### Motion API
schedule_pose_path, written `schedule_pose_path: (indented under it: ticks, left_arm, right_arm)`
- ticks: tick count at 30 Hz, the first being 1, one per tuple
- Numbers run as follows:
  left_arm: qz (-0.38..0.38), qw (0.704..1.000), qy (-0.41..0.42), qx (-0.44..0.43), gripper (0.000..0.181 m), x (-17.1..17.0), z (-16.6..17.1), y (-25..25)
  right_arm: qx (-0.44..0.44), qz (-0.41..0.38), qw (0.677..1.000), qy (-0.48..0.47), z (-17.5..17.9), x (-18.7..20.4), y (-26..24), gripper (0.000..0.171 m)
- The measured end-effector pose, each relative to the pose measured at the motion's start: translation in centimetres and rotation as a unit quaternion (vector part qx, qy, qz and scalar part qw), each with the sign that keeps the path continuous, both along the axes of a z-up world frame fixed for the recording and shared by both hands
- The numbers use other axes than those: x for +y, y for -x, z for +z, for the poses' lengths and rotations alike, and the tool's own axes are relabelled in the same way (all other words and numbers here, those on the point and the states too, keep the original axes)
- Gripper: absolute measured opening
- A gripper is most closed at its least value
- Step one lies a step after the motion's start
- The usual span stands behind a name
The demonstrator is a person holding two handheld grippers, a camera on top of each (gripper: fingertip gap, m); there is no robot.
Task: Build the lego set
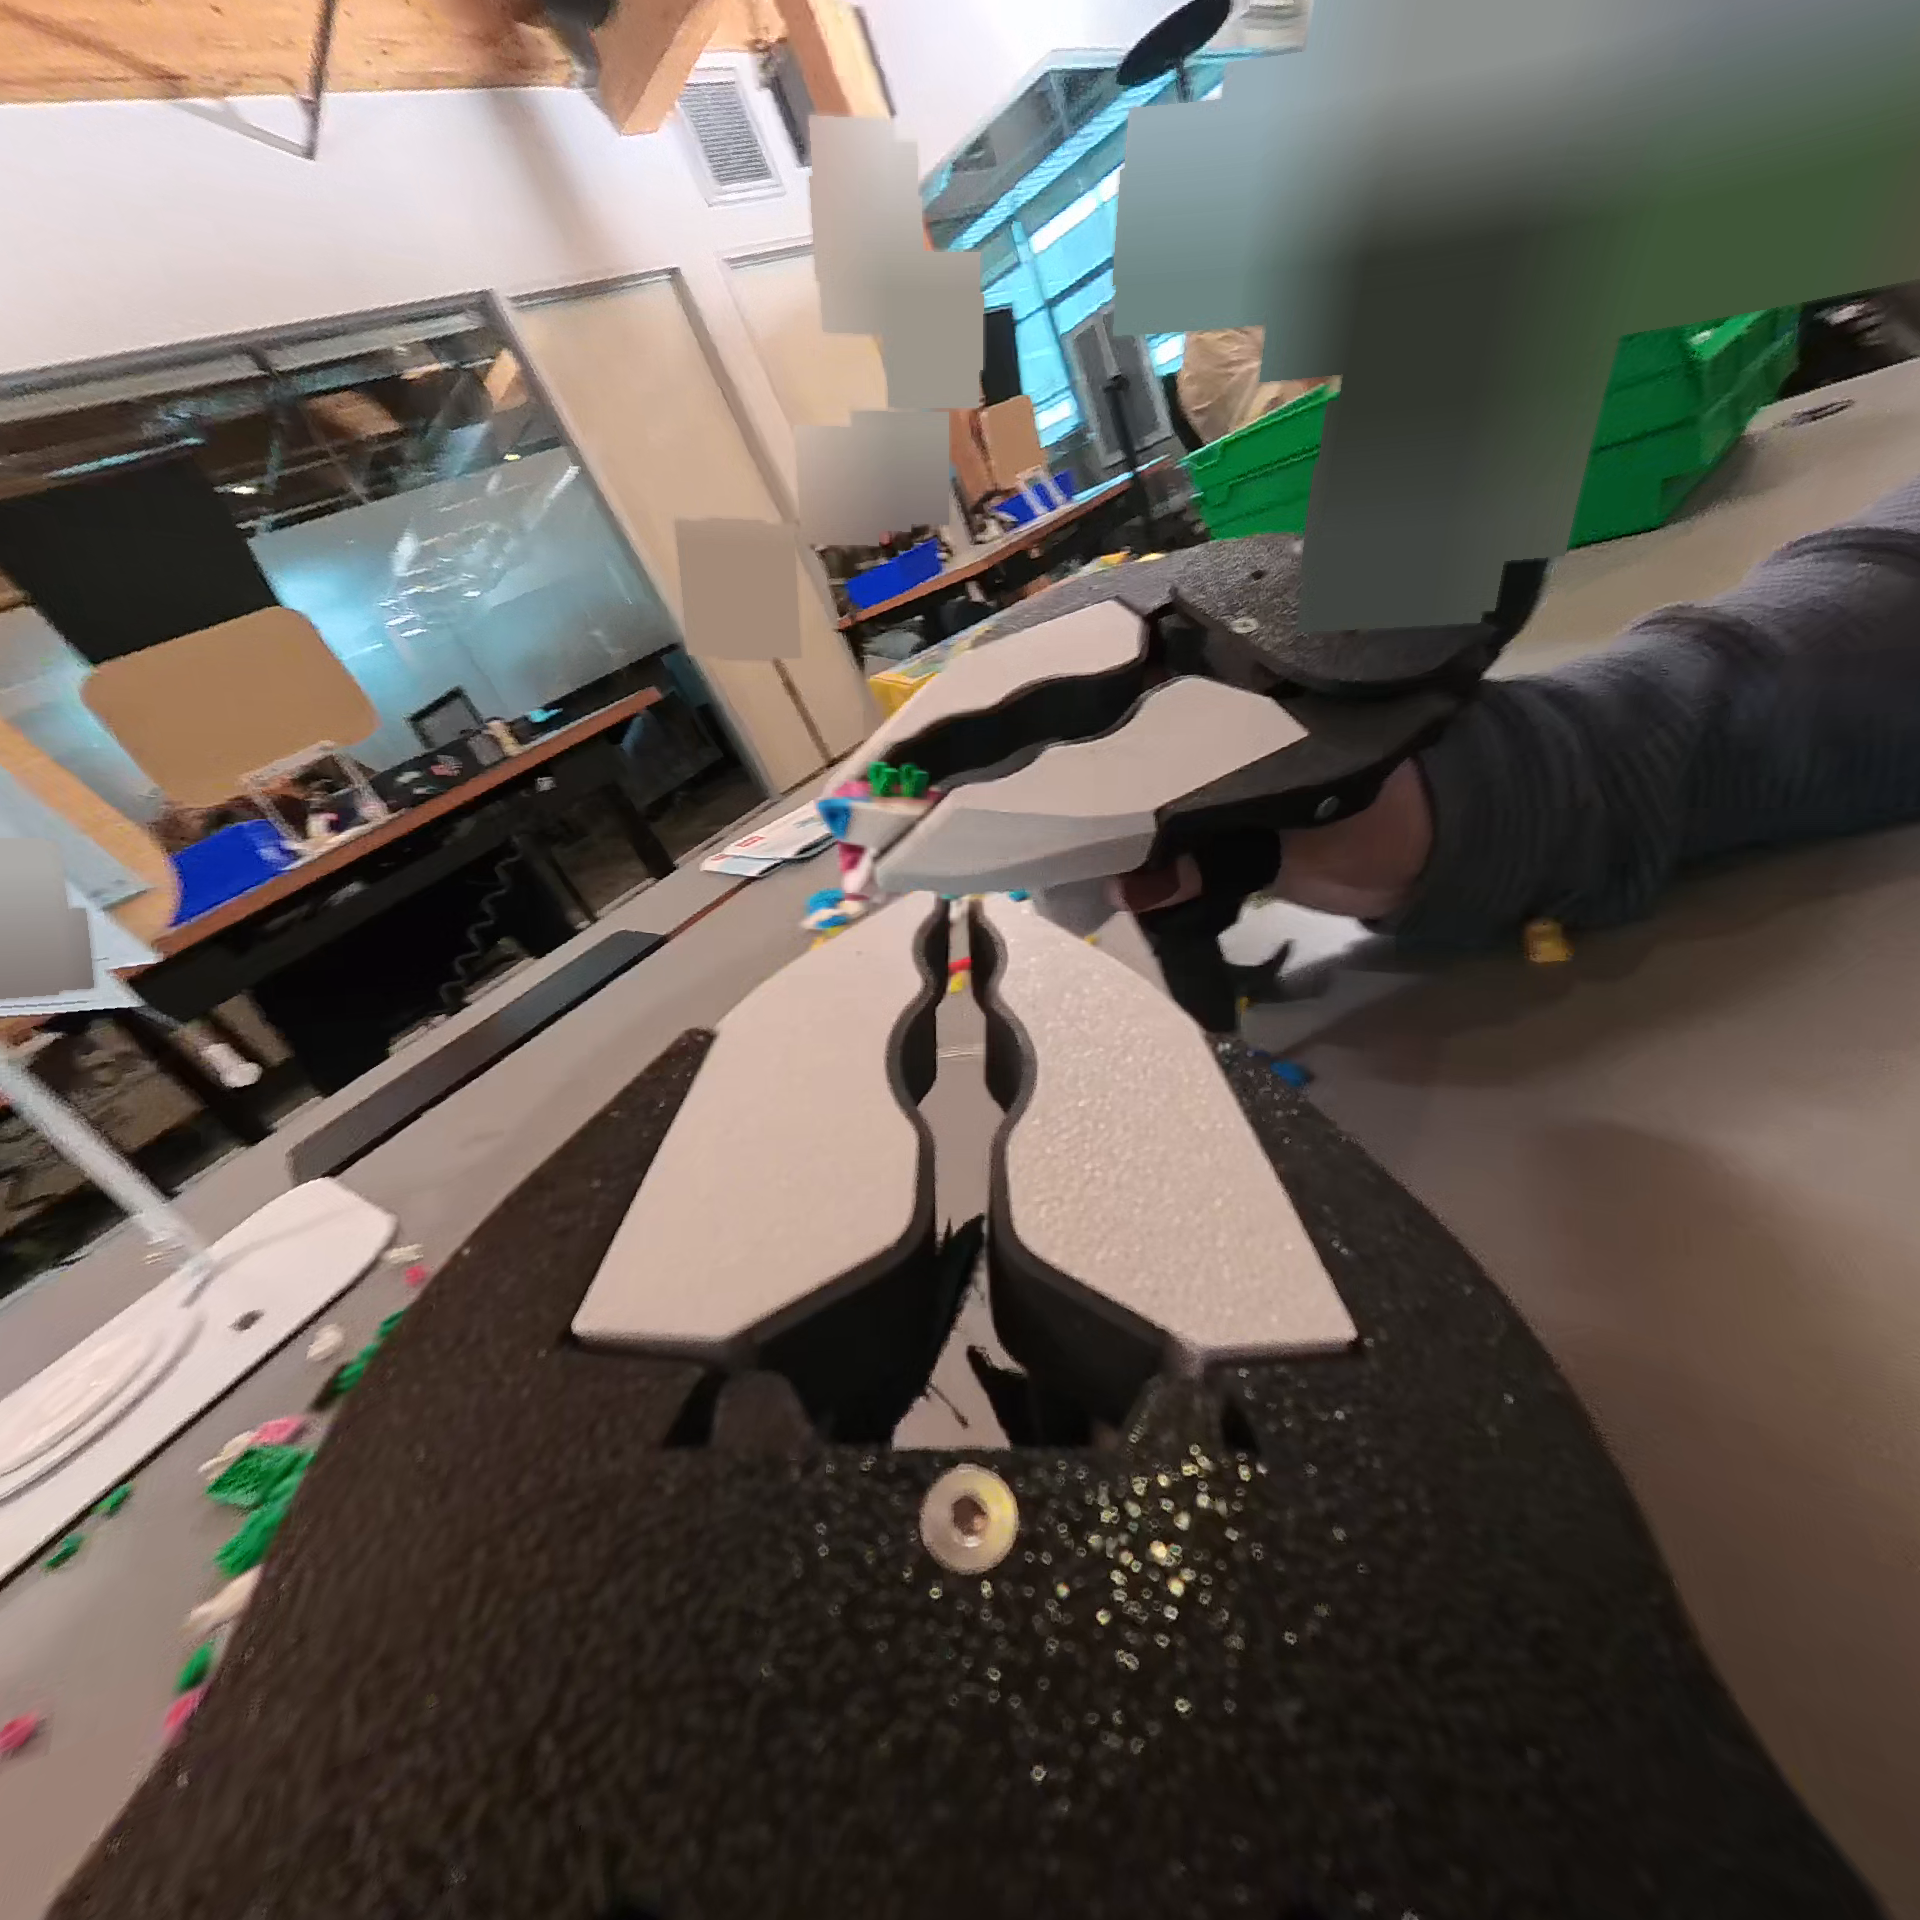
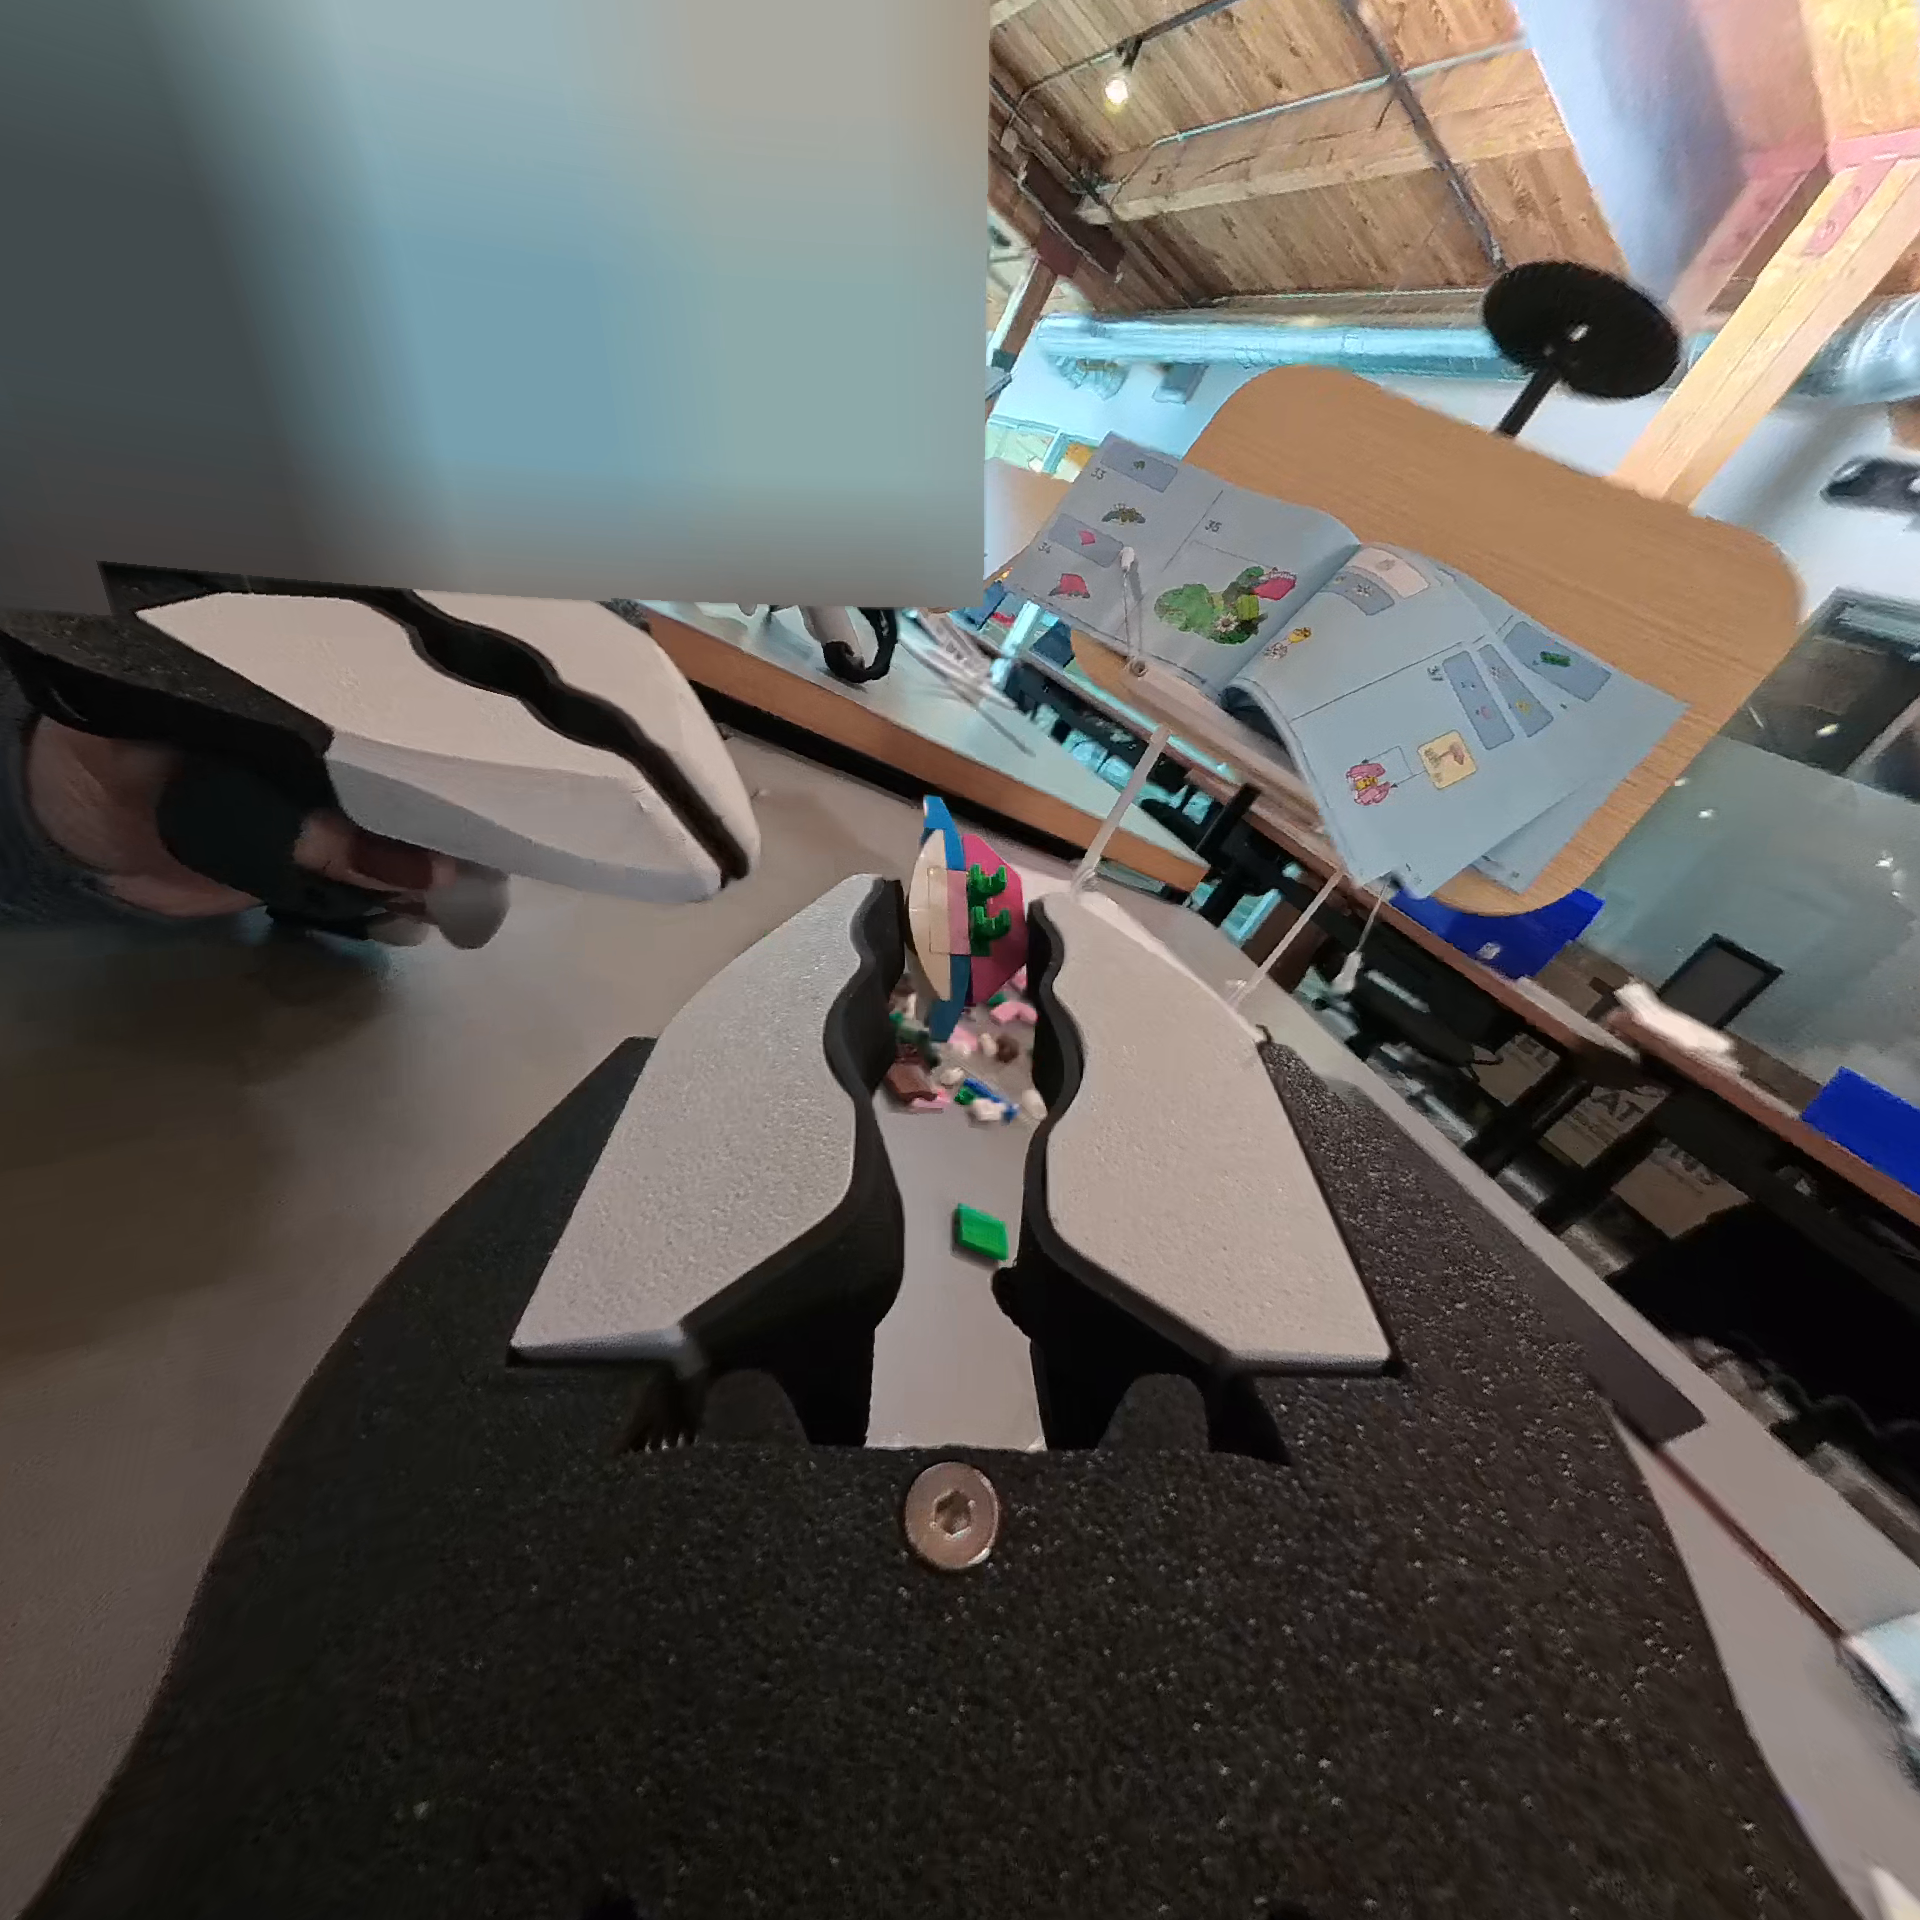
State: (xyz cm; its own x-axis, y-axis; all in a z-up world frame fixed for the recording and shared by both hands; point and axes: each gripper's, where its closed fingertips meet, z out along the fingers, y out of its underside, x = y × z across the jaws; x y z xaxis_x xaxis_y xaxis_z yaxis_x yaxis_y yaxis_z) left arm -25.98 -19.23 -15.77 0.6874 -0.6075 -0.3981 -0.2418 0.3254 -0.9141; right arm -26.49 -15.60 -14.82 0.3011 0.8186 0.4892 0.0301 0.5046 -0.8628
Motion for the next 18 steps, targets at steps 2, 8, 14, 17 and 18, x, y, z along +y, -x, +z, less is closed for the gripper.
schedule_pose_path:
  ticks: [2, 8, 14, 17, 18]
  left_arm:
    - [0.046, 0.999, -0.019, 0.016, 0.007, 0.6, 0.2, 0.8]
    - [0.153, 0.979, -0.083, 0.107, 0.037, 1.4, 0.1, 1.3]
    - [0.204, 0.948, -0.149, 0.193, 0.031, 1.3, 0.2, 0.7]
    - [0.21, 0.946, -0.156, 0.193, 0.024, 1.1, 0.4, 0.8]
    - [0.209, 0.947, -0.154, 0.19, 0.024, 1.1, 0.4, 0.8]
  right_arm:
    - [-0.023, 0.004, 0.999, 0.041, -0.5, 0.2, 0.2, 0.022]
    - [0.006, 0.132, 0.946, 0.298, -0.1, -1.3, 0.9, 0.022]
    - [0.014, 0.216, 0.847, 0.486, 0.0, -2.8, 1.6, 0.022]
    - [0.02, 0.236, 0.813, 0.532, -0.2, -3.1, 1.9, 0.022]
    - [0.023, 0.238, 0.805, 0.543, -0.4, -3.0, 1.9, 0.022]
